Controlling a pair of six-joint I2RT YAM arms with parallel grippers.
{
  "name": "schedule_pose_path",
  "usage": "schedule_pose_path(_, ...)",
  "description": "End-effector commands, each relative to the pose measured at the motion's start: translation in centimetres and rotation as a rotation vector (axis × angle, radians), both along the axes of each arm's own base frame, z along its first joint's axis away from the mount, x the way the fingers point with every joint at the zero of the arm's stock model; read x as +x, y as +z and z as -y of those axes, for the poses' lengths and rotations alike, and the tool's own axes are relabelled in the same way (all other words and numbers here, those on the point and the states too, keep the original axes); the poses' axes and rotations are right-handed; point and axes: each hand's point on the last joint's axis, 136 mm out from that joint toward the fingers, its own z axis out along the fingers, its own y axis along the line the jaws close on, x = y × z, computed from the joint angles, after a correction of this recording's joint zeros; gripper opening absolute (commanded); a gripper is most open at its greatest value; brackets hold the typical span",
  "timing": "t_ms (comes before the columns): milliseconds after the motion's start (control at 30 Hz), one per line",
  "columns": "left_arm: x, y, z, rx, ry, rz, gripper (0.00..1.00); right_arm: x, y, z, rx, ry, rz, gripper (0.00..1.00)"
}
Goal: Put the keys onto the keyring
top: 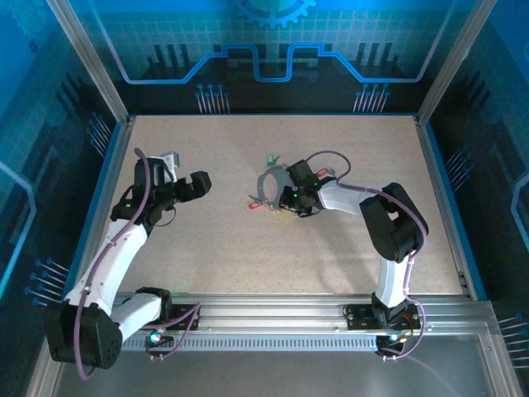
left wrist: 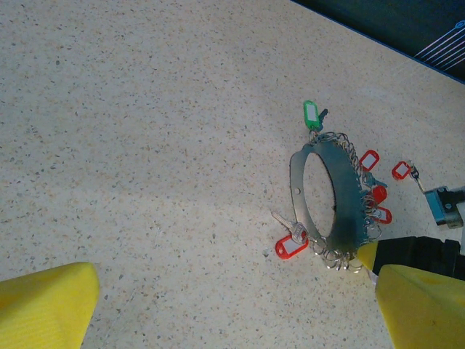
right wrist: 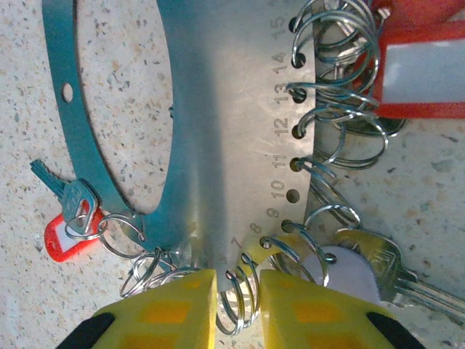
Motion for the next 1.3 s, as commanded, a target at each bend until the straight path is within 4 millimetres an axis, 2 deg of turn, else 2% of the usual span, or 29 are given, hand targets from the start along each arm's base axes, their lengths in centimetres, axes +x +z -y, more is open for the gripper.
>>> schedule_pose_path(0, -0.1, -0.5, 0.4, -0.012, -0.013, -0.013, 0.99, -0.4, 0.6, -0.3, 0.010, 0.014, 0.026, 0.23)
schedule_pose_path(167, -0.1, -0.4, 0.4, -0.014, -0.012, -0.013, 0.99, -0.5, 0.3, -0.2, 0.011, 0.008, 0.021, 0.17)
schedule_pose_path(233, -0.1, -0.4, 0.4, -0.014, -0.013, -0.013, 0.99, -0.5, 0.1, -0.2, 0.014, 0.007, 0.020, 0.17)
schedule_pose_path(400, -0.1, -0.4, 0.4, -0.014, -0.014, -0.013, 0.99, -0.4, 0.4, -0.1, 0.015, 0.001, 0.034, 0.26)
schedule_pose_path(667, -0.1, -0.4, 0.5, -0.015, -0.016, -0.014, 0.99, -0.2, 1.1, 0.3, 0.020, -0.013, 0.063, 0.25)
schedule_pose_path(1000, 0.0, -0.5, 0.4, -0.016, -0.014, -0.015, 0.99, -0.3, 0.9, 0.9, 0.015, -0.030, 0.062, 0.20)
schedule_pose_path(1267, 0.0, -0.6, 0.5, -0.018, -0.014, -0.018, 0.99, -0.2, 1.1, 1.1, 0.015, -0.038, 0.070, 0.20)
